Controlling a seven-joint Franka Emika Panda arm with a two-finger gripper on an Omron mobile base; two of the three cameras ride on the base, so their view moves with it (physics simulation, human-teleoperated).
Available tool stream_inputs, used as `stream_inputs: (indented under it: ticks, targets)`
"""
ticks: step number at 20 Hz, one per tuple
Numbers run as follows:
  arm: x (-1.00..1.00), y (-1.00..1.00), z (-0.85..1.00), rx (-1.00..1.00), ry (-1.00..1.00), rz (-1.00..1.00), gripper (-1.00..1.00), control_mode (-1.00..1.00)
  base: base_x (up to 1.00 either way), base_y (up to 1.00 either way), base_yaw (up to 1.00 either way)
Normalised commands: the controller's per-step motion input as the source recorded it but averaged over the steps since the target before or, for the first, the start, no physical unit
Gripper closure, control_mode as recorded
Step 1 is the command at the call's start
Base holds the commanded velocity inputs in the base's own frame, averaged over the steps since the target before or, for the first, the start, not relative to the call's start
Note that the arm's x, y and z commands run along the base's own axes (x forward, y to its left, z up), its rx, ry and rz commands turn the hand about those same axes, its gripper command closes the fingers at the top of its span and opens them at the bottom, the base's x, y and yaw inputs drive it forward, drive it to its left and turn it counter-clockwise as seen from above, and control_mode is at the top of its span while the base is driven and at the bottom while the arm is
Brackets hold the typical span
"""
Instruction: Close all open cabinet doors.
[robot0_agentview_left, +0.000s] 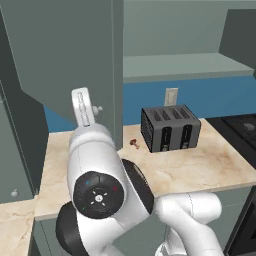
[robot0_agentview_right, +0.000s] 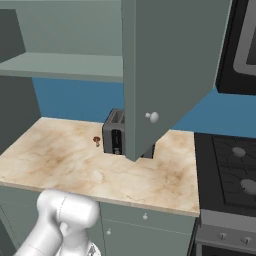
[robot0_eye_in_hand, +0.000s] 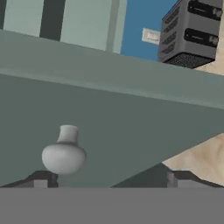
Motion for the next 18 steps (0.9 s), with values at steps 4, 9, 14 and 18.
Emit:
stream_inputs:
  ticks: [4,9,14,18]
  targets:
    - [0.31,0.04,0.04,0.05,-0.07,-0.18,-1.0,-1.0,0.0,0.0,0.0]
    - [0.1,0.01,0.09,0.08,-0.1,-0.16,-1.0,-1.0,0.0,0.0,0.0]
    - [0.12,-0.12,0.04,0.07,-0.12,-0.15,-1.0,-1.0,0.0,0.0,0.0]
    - [0.24,-0.18,0.01,0.06,-0.08,-0.15,-1.0,-1.0,0.0,0.0,0.0]
